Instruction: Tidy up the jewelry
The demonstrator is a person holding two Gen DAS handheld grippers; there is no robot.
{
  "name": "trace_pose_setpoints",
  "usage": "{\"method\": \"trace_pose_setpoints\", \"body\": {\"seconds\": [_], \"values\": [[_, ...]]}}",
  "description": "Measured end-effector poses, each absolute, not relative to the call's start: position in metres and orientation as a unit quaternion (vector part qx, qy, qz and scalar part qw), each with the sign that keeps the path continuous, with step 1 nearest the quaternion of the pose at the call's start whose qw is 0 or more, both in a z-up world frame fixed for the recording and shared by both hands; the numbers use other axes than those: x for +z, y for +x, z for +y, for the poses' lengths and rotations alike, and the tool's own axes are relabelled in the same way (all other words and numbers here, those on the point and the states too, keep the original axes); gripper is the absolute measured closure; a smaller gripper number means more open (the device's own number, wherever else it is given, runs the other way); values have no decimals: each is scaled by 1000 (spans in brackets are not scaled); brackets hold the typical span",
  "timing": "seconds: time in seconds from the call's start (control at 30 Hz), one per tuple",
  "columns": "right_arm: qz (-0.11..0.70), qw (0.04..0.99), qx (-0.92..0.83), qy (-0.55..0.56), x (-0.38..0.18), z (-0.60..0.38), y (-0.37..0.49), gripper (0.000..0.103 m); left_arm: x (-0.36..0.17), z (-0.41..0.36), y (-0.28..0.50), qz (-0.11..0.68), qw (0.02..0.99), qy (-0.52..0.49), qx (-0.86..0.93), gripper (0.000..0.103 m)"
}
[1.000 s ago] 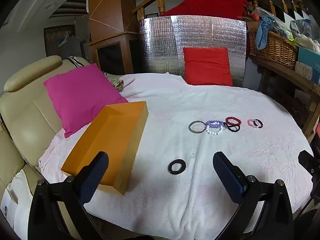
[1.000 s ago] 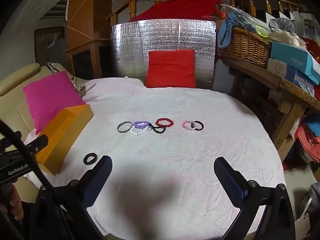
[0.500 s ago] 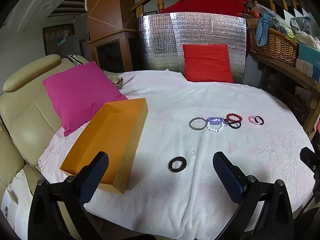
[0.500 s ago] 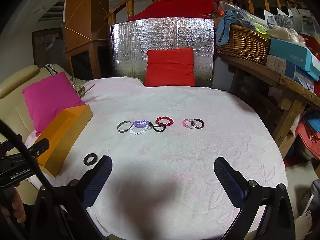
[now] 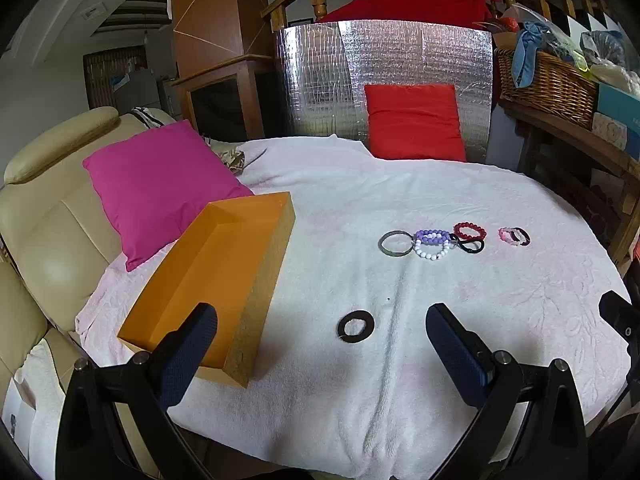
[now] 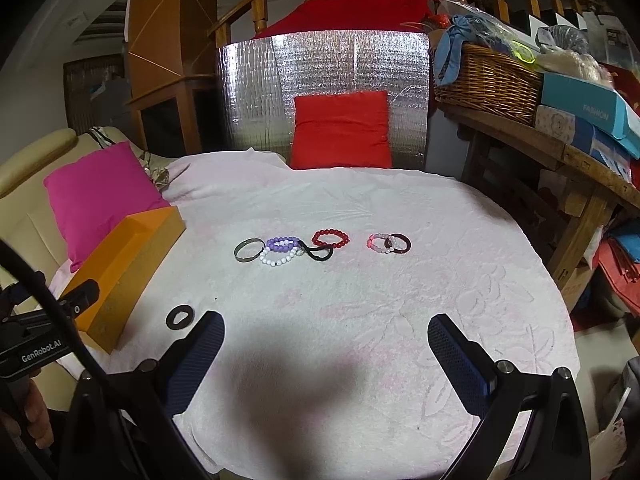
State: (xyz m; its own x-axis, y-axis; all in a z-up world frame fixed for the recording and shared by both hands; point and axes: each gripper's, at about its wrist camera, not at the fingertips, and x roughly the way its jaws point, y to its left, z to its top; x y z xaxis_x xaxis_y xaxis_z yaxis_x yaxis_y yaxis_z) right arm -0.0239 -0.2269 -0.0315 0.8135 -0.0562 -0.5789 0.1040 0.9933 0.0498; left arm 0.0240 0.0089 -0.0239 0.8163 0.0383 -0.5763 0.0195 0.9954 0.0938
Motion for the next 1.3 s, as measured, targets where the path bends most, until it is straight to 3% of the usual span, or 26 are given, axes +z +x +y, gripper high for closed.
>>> {"method": "trace_pose_setpoints", "body": {"seconds": [1.3], "values": [[333,940,-40,67,-67,-258,58,0,-74,2,81,364,929,69,-4,0]]}}
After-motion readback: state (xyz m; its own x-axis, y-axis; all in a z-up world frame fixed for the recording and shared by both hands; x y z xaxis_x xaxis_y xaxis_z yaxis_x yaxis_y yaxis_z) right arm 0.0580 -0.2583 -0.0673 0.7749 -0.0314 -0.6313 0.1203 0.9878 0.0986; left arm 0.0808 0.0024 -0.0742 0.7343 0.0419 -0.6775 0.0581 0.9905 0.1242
